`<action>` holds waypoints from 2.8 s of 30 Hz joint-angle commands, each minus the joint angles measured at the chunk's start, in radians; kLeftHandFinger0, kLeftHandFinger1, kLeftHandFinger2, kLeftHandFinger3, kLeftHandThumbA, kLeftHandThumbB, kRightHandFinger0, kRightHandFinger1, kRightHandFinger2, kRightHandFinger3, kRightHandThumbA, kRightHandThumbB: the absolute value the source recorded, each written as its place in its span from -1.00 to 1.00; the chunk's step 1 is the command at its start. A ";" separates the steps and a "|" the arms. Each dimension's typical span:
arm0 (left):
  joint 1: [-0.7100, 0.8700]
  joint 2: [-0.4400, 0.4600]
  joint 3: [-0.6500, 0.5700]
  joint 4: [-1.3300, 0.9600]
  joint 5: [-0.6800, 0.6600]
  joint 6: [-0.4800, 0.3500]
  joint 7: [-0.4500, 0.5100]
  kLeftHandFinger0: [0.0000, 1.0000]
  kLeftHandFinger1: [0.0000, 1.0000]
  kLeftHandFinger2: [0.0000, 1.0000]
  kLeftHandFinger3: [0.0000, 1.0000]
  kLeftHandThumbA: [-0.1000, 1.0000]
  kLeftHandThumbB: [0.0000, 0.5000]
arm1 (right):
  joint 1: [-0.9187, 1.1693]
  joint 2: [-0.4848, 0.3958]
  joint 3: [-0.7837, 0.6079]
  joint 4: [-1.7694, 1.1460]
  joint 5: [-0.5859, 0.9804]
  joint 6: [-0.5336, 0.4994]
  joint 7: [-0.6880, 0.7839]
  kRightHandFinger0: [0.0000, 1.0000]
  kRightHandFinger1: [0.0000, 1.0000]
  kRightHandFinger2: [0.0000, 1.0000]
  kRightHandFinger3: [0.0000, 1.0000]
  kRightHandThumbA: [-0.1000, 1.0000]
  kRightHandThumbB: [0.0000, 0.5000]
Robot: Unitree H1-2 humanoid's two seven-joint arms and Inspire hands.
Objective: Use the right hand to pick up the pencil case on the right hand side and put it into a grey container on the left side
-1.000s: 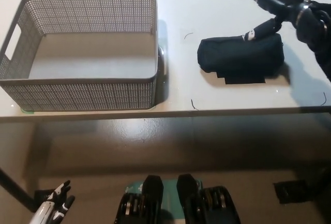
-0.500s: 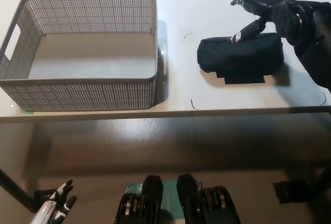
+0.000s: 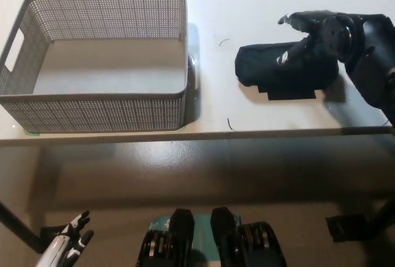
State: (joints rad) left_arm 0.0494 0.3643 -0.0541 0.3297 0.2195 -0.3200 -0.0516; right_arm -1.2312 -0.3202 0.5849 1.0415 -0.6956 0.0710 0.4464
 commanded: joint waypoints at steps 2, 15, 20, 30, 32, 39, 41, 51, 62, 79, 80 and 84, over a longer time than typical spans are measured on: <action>-0.011 0.026 0.000 -0.005 0.012 -0.035 -0.005 1.00 1.00 1.00 1.00 1.00 0.11 | -0.056 0.027 -0.004 0.064 -0.002 -0.051 -0.094 1.00 1.00 1.00 1.00 0.62 1.00; -0.028 0.031 0.003 0.007 0.004 -0.050 -0.017 1.00 1.00 1.00 1.00 1.00 0.37 | -0.013 0.096 -0.006 0.248 0.017 -0.125 -0.201 1.00 1.00 1.00 1.00 0.63 1.00; -0.035 0.030 0.002 0.001 -0.006 -0.051 -0.031 1.00 1.00 1.00 1.00 1.00 0.40 | 0.002 0.112 -0.001 0.294 0.019 -0.139 -0.214 1.00 1.00 1.00 1.00 0.64 1.00; -0.051 0.035 0.004 0.021 -0.006 -0.091 -0.033 1.00 1.00 1.00 1.00 1.00 0.41 | 0.038 0.140 -0.029 0.333 0.048 -0.144 -0.236 1.00 1.00 1.00 1.00 0.54 1.00; -0.053 0.035 0.004 0.026 -0.002 -0.103 -0.029 1.00 1.00 1.00 1.00 1.00 0.42 | 0.046 0.143 -0.045 0.340 0.061 -0.139 -0.268 1.00 1.00 1.00 1.00 0.38 1.00; -0.059 0.034 0.007 0.017 -0.006 -0.087 -0.036 1.00 1.00 1.00 1.00 1.00 0.43 | 0.088 0.129 -0.058 0.341 0.037 -0.211 -0.670 -1.00 -0.34 0.45 0.07 -1.00 -0.23; -0.062 0.035 0.006 0.021 -0.002 -0.090 -0.034 1.00 1.00 1.00 1.00 1.00 0.44 | 0.088 0.124 -0.067 0.338 0.049 -0.229 -0.688 -0.94 -0.07 0.74 0.34 -1.00 -0.19; -0.062 0.030 0.009 0.024 -0.024 -0.096 -0.043 1.00 1.00 1.00 1.00 1.00 0.40 | 0.093 0.115 -0.057 0.330 0.035 -0.289 -0.795 -1.00 -0.21 0.63 0.34 -1.00 -0.21; -0.063 0.031 0.010 0.033 -0.023 -0.098 -0.041 1.00 1.00 1.00 1.00 1.00 0.31 | 0.059 0.099 -0.079 0.295 0.053 -0.360 -0.842 -1.00 -0.19 0.74 0.78 -1.00 -0.24; -0.048 0.028 0.007 0.050 -0.016 -0.083 -0.037 1.00 1.00 1.00 1.00 1.00 0.25 | -0.079 0.105 -0.143 0.025 0.068 -0.355 -0.749 -1.00 -0.51 0.24 -0.21 -1.00 0.01; -0.047 0.028 0.007 0.051 -0.016 -0.084 -0.037 1.00 1.00 1.00 1.00 1.00 0.24 | -0.080 0.108 -0.146 0.012 0.070 -0.347 -0.740 -1.00 -0.51 0.27 -0.32 -1.00 0.01; -0.043 0.027 0.006 0.065 -0.009 -0.102 -0.028 1.00 1.00 1.00 1.00 1.00 0.16 | -0.097 0.129 -0.150 -0.069 0.061 -0.326 -0.738 -1.00 -0.17 0.66 0.49 -1.00 -0.23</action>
State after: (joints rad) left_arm 0.0029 0.3708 -0.0531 0.3977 0.2107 -0.3694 -0.0861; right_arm -1.2437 -0.1997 0.4567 1.0445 -0.6472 -0.2587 -0.3094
